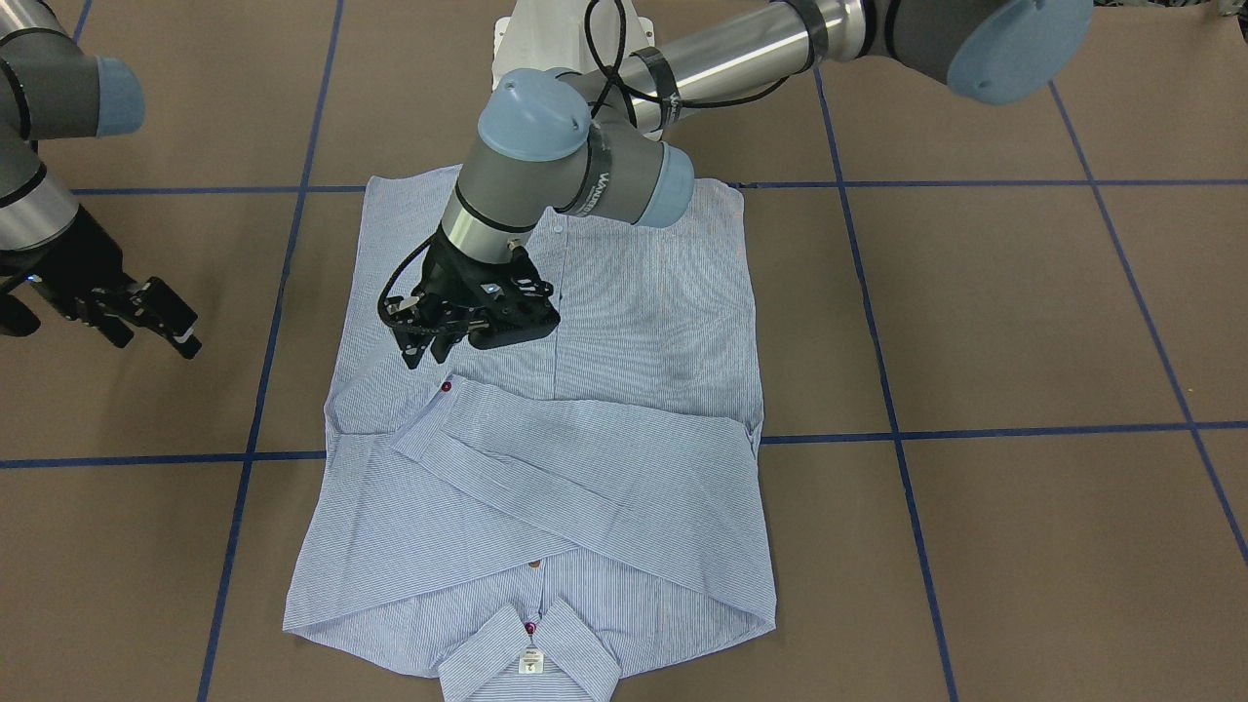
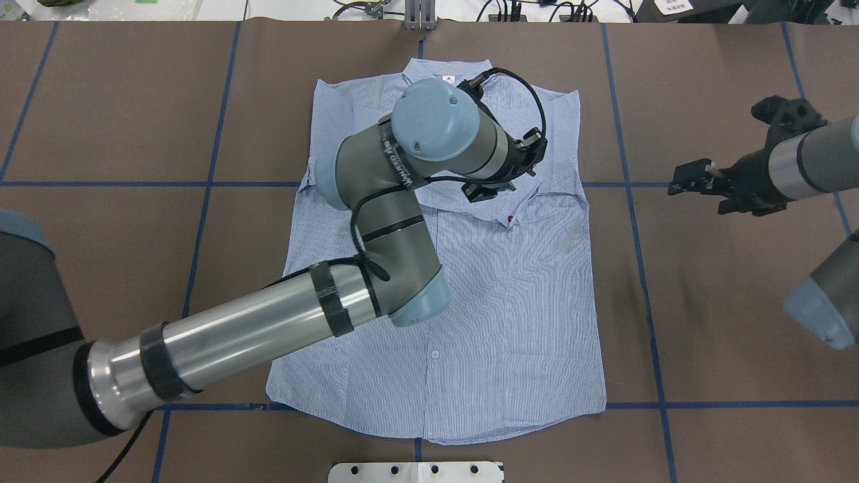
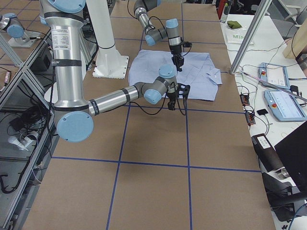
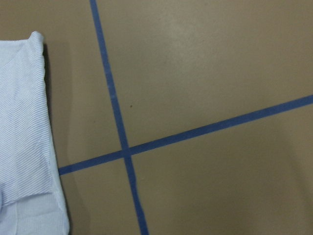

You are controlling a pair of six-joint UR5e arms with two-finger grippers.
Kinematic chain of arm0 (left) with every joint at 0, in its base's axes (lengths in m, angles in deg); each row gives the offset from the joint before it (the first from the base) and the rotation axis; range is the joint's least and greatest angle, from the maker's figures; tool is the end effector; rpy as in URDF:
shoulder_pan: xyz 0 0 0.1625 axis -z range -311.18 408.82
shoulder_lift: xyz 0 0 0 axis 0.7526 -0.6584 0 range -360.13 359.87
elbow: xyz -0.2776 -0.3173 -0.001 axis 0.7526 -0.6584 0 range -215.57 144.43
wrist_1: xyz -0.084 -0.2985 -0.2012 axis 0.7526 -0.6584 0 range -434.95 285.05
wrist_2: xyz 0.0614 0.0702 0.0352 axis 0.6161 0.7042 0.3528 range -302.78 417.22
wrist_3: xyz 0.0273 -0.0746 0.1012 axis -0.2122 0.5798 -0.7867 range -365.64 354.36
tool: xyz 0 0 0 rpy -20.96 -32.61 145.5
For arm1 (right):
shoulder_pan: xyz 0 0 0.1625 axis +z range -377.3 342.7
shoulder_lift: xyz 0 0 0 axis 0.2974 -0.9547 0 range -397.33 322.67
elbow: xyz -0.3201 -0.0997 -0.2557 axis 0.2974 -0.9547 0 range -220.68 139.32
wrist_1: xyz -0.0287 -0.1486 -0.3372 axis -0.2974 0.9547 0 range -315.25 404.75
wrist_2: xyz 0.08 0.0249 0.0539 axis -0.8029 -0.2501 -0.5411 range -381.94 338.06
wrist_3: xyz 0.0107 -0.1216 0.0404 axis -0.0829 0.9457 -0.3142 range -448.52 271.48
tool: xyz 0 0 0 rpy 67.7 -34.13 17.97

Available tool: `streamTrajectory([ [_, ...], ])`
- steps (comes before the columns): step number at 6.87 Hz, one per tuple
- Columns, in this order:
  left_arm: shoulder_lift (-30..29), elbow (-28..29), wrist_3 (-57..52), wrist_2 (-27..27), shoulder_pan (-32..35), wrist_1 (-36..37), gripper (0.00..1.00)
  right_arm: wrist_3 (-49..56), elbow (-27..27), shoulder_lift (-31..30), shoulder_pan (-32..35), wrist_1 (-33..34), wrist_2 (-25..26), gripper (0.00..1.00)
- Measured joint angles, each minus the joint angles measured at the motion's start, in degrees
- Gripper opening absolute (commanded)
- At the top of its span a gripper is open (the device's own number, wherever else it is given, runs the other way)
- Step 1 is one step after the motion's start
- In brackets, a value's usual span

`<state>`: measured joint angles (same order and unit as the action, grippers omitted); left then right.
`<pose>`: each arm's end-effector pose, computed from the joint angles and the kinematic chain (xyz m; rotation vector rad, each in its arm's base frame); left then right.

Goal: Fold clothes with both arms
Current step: 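Release the sleeve and move both grippers to the hem corners nearest the robot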

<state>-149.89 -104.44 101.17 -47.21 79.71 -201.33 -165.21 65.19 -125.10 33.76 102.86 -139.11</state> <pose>0.6171 -0.4872 0.0956 -0.0545 1.3362 -0.5426 -0.2535 -0.4325 0.4739 0.0809 -0.9657 0.4004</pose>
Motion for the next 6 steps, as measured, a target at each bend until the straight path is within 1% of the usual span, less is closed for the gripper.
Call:
streamTrajectory([
  [1,7.6,-9.1,-0.7,-1.4,0.1,0.6,0.54,-8.6,1.9,-0.1,-5.1,-2.4,2.0,0.99],
  [2,14.9,-17.5,-2.7,-2.4,0.3,1.2,0.54,-16.8,4.5,-0.3,-11.6,-3.2,6.2,0.98],
  [3,20.7,-23.3,-6.9,-2.9,0.6,1.8,0.55,-23.4,7.4,-1.3,-18.7,-3.0,12.1,0.97],
  [4,25.7,-27.6,-11.8,-3.2,1.0,2.2,0.57,-28.8,10.8,-3.7,-25.9,-1.9,18.4,0.93],
  [5,29.9,-30.9,-15.5,-3.2,1.4,2.3,0.58,-34.2,13.3,-6.2,-32.5,-0.6,23.9,0.92],
  [6,32.3,-32.8,-17.0,-3.2,1.6,2.4,0.59,-38.6,14.4,-7.5,-37.9,1.5,28.4,0.9],
])
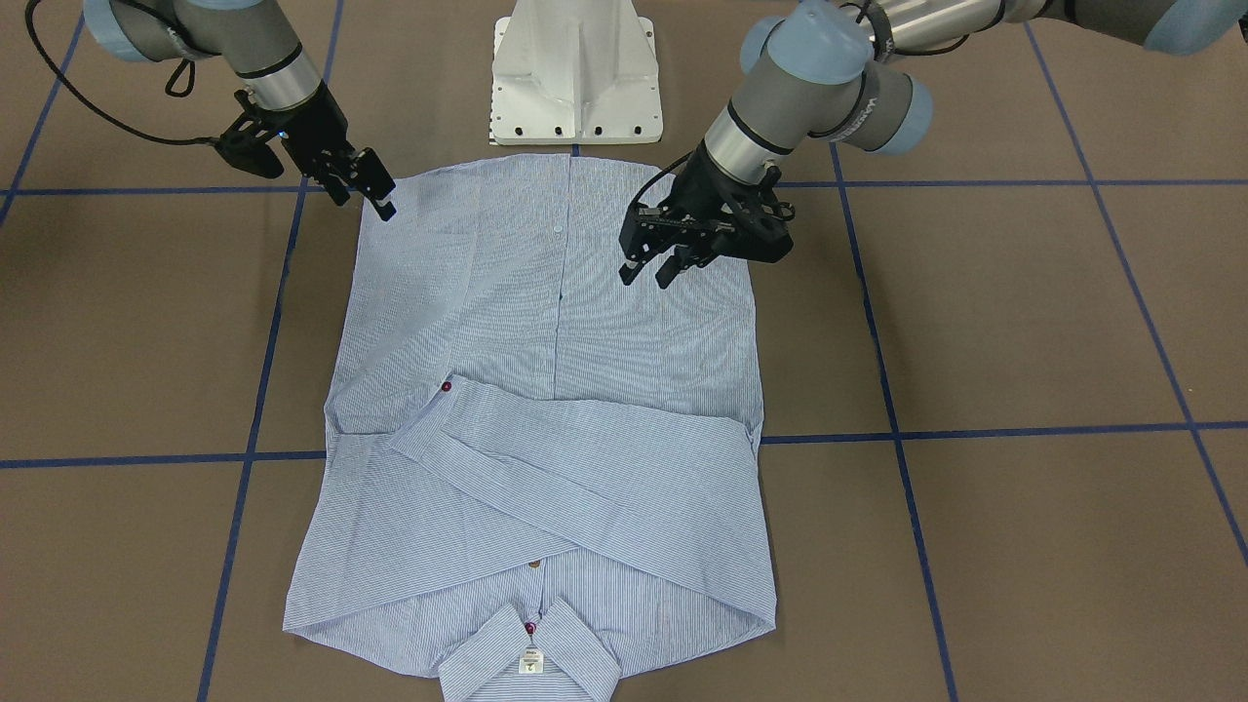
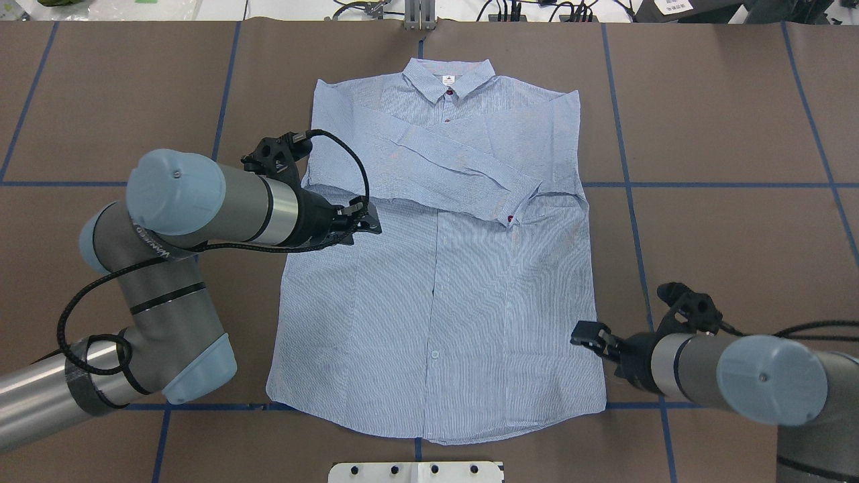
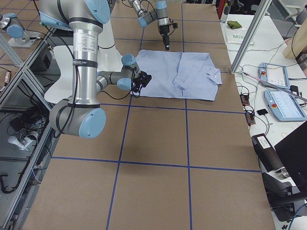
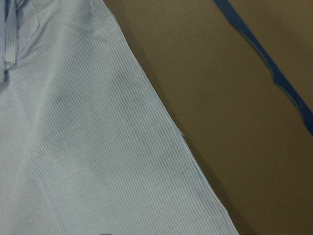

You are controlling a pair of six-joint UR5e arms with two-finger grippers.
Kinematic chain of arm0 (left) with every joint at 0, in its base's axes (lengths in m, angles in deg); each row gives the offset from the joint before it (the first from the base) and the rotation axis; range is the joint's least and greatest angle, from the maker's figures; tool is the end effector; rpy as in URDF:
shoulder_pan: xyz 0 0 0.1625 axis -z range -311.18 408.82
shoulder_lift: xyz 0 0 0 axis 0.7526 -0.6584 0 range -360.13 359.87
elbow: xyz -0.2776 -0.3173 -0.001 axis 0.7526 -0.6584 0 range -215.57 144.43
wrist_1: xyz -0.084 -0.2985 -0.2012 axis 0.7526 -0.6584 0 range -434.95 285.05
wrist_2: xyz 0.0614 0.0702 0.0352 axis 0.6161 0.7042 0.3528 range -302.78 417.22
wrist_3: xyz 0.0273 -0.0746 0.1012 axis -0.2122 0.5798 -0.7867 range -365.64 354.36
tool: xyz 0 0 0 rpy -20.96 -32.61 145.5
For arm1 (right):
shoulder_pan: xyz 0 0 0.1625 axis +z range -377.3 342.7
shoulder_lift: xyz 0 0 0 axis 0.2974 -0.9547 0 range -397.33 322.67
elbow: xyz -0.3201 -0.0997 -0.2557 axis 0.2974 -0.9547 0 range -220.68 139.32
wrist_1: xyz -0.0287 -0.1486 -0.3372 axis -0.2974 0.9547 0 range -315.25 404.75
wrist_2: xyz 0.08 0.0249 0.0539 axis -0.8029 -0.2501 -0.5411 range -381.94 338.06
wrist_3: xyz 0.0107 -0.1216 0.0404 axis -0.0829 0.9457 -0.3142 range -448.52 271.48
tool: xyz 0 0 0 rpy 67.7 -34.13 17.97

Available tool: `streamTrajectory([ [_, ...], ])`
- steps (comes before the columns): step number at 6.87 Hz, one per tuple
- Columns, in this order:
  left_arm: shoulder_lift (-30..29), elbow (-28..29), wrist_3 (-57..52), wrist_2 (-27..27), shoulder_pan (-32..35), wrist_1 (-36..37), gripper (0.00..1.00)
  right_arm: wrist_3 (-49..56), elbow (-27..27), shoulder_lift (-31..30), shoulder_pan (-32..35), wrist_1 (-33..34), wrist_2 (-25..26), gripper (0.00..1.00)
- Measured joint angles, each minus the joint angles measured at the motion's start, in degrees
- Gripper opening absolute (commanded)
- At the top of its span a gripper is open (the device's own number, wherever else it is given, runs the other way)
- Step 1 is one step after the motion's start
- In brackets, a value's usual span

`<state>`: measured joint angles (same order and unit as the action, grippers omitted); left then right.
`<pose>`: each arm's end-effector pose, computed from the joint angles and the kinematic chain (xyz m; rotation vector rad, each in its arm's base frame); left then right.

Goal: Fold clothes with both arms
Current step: 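Release the sleeve and move both grippers to the hem corners nearest the robot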

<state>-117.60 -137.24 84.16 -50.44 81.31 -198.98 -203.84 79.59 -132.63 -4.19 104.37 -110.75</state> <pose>0.4623 -0.4062 0.2591 0.1021 1.2924 -0.2862 -0.3938 -0.2313 0.4279 -0.0852 -0.9802 0.6270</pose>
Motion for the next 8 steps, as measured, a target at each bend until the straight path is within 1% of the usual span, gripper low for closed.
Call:
streamTrajectory([
  [1,1.0,-0.8,-0.5,0.1,0.1,0.0,0.6,-3.1,0.8,-0.2,-4.5,3.7,3.7,0.89],
  [2,1.4,-1.1,-0.4,0.1,0.1,0.0,0.61,-5.0,1.6,-0.1,-7.1,6.5,5.6,0.85],
  [4,1.6,-1.1,-0.1,0.3,0.0,0.0,0.62,-6.3,1.9,0.0,-9.2,8.0,7.2,0.83],
  [7,1.6,-0.8,0.4,0.6,-0.4,0.0,0.62,-6.3,1.3,1.1,-9.6,10.9,7.5,0.77],
  [8,1.6,-0.7,0.5,0.6,-0.4,0.0,0.62,-6.3,1.2,1.4,-9.6,11.4,7.5,0.66],
])
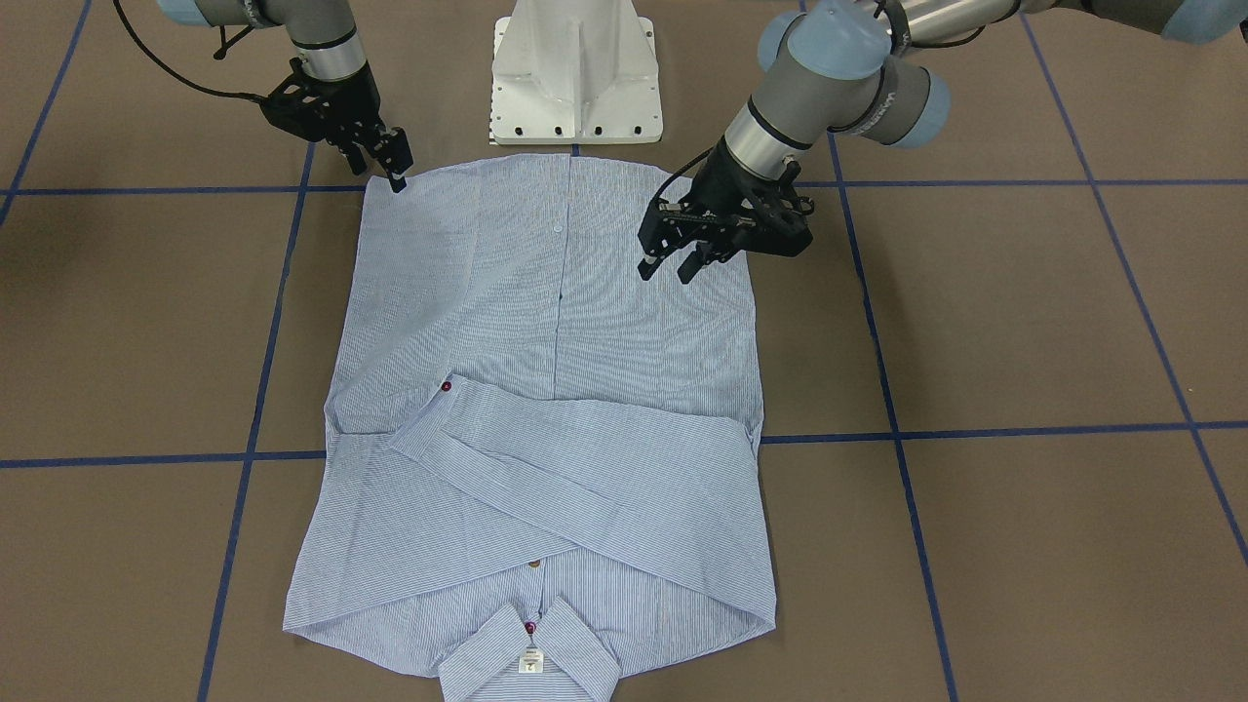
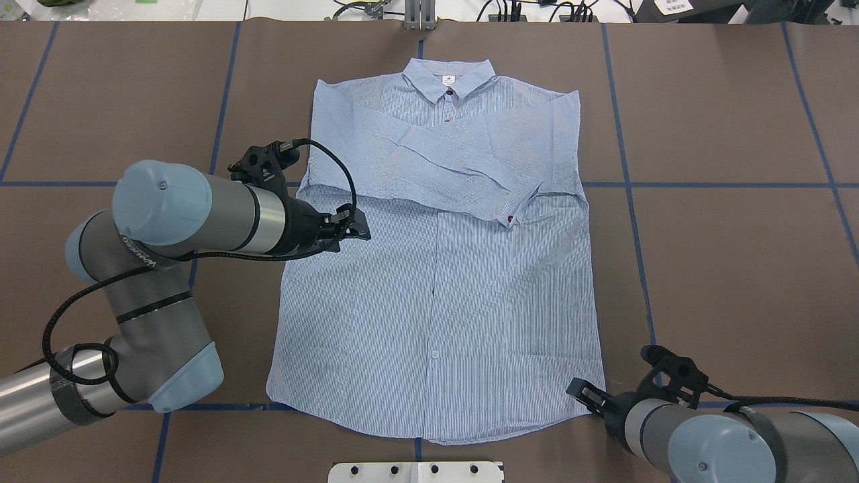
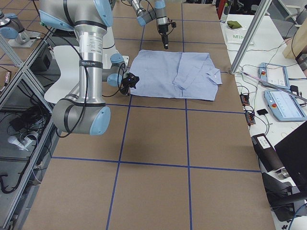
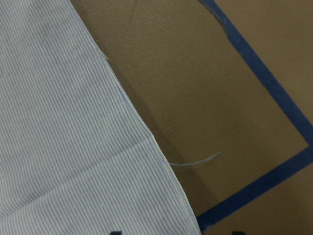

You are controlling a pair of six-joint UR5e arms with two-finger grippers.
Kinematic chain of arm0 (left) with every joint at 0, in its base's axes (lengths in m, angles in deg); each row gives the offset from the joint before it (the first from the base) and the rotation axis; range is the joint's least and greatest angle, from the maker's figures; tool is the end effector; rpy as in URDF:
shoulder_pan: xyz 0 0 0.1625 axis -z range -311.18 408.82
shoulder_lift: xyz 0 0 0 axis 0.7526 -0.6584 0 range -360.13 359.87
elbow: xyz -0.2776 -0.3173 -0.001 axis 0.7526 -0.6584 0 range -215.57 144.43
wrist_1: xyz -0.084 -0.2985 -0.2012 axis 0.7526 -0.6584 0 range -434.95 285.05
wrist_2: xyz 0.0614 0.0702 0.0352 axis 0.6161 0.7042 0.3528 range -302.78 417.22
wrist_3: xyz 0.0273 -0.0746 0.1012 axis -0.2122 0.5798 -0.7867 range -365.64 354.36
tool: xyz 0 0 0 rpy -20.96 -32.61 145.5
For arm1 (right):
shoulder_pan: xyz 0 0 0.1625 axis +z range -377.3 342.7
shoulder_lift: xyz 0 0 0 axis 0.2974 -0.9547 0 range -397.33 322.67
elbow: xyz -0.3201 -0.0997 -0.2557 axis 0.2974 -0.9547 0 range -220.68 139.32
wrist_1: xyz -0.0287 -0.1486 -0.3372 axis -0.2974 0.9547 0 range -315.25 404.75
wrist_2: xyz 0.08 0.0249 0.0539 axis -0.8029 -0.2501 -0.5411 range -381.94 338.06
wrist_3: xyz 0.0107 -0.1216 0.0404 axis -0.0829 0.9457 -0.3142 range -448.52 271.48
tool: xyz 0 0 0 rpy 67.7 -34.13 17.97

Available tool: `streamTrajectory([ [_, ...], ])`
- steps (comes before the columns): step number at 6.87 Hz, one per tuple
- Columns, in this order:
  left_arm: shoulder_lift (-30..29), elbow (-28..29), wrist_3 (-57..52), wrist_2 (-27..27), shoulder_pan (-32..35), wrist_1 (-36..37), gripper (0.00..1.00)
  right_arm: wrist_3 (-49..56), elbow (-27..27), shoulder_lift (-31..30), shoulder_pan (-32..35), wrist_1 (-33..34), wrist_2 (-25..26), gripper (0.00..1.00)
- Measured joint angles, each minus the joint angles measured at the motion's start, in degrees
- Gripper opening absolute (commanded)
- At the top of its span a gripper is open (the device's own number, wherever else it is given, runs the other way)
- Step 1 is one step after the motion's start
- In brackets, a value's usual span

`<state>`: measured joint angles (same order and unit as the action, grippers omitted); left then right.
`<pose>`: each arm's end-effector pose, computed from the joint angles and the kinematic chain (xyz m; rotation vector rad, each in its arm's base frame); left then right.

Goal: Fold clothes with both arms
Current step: 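Release the sleeve and move both grippers to the hem corners nearest the robot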

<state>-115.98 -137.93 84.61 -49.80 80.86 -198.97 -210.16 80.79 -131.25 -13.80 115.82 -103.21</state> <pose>0.4598 -0.4006 0.2713 0.0959 1.2765 -0.2979 -0.4275 -0.1793 0.4390 -0.0582 -0.8354 0.6397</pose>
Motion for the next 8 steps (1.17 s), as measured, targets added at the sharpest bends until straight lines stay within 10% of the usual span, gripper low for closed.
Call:
streamTrajectory([
  [3,0.0,0.2,0.0,0.1,-0.1,0.0,0.62,-0.1,-0.1,0.0,0.2,0.3,0.1,0.0],
  [8,1.6,-0.5,1.4,0.2,-0.3,0.0,0.62,0.1,1.3,-0.7,0.2,0.4,-0.4,0.0],
])
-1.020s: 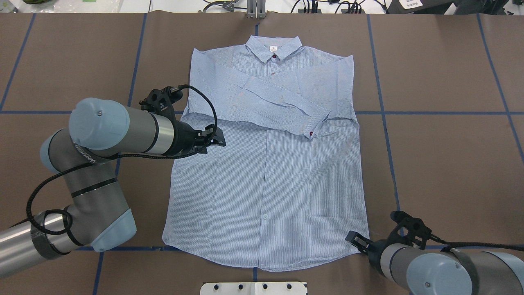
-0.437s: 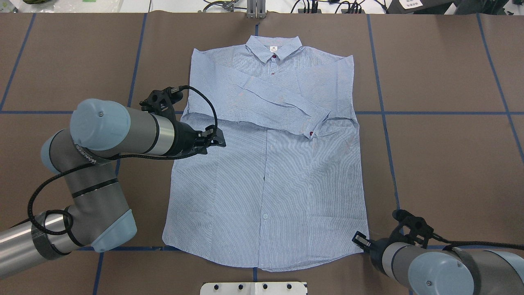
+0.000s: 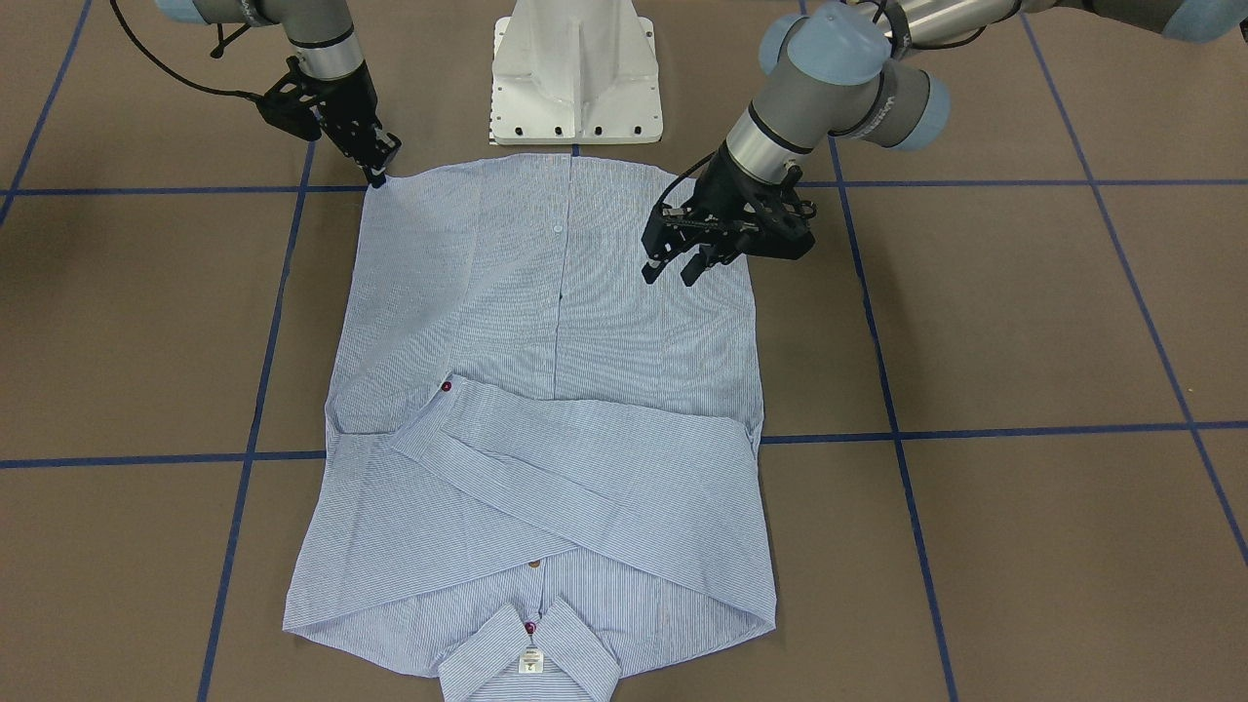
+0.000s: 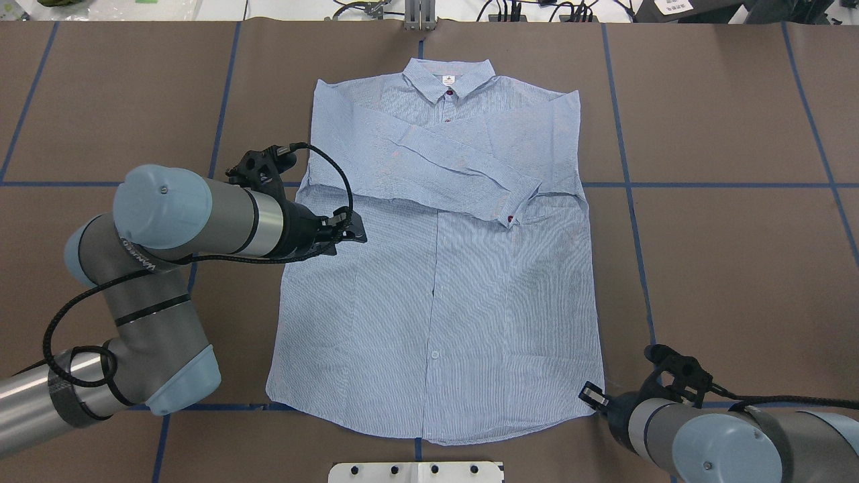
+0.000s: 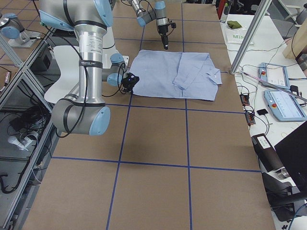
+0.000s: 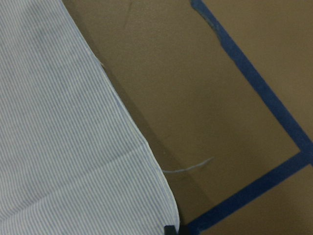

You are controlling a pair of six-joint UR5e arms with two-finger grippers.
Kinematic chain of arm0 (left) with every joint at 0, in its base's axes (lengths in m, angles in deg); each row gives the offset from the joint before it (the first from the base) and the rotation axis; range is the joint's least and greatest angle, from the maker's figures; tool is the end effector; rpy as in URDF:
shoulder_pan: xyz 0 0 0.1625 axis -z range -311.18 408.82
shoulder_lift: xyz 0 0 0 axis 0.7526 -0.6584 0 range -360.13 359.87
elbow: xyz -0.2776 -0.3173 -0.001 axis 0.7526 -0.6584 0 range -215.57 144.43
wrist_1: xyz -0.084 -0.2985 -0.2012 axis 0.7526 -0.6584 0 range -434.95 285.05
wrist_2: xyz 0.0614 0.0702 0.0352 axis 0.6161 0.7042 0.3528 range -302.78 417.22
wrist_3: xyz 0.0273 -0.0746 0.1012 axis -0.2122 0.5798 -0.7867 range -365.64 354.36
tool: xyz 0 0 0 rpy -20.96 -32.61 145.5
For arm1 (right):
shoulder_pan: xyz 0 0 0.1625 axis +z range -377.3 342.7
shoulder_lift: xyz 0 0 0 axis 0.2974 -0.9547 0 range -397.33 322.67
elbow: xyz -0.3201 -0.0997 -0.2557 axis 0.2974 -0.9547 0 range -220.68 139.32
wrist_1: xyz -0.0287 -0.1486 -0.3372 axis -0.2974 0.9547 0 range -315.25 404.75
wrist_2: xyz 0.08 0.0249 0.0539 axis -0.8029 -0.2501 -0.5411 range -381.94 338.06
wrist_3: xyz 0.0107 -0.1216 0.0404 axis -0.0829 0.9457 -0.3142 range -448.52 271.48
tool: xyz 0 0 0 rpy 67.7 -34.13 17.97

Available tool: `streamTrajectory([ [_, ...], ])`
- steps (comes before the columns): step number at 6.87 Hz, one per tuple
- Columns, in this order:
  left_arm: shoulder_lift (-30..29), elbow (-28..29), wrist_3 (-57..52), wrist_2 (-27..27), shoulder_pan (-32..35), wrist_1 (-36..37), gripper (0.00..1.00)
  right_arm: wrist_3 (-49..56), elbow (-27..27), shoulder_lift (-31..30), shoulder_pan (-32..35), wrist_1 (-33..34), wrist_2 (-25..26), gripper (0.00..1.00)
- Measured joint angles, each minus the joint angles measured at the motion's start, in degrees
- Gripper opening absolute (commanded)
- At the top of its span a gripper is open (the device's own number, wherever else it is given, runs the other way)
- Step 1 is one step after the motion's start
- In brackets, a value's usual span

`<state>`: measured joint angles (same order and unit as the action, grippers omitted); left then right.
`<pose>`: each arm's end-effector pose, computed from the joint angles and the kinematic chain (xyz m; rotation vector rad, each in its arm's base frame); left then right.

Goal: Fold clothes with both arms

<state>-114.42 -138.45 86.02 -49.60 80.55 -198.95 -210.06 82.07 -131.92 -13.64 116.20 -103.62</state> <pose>0.4571 -0.3956 0.2839 0.0738 1.2608 -0.3216 -0.4206 -0.1792 0.4348 -0.0641 -0.8379 0.6378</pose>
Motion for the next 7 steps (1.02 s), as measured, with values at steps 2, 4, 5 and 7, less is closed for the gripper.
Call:
streamTrajectory([
  [2,7.8,-5.9,2.4,2.0,-3.4,0.1,0.62,0.2,2.0,-0.6,0.2,0.0,-0.3,0.0],
  [4,14.2,-10.0,6.8,8.1,-10.9,0.9,0.61,0.3,3.2,-1.5,0.6,0.0,-0.5,0.0],
  [5,15.3,-11.3,8.4,10.0,-13.9,3.5,0.6,0.3,3.3,-1.7,0.8,0.0,-0.5,0.0],
  [7,15.9,-12.8,10.5,12.9,-17.4,8.4,0.6,0.3,3.3,-1.8,1.1,0.0,-0.5,0.0],
])
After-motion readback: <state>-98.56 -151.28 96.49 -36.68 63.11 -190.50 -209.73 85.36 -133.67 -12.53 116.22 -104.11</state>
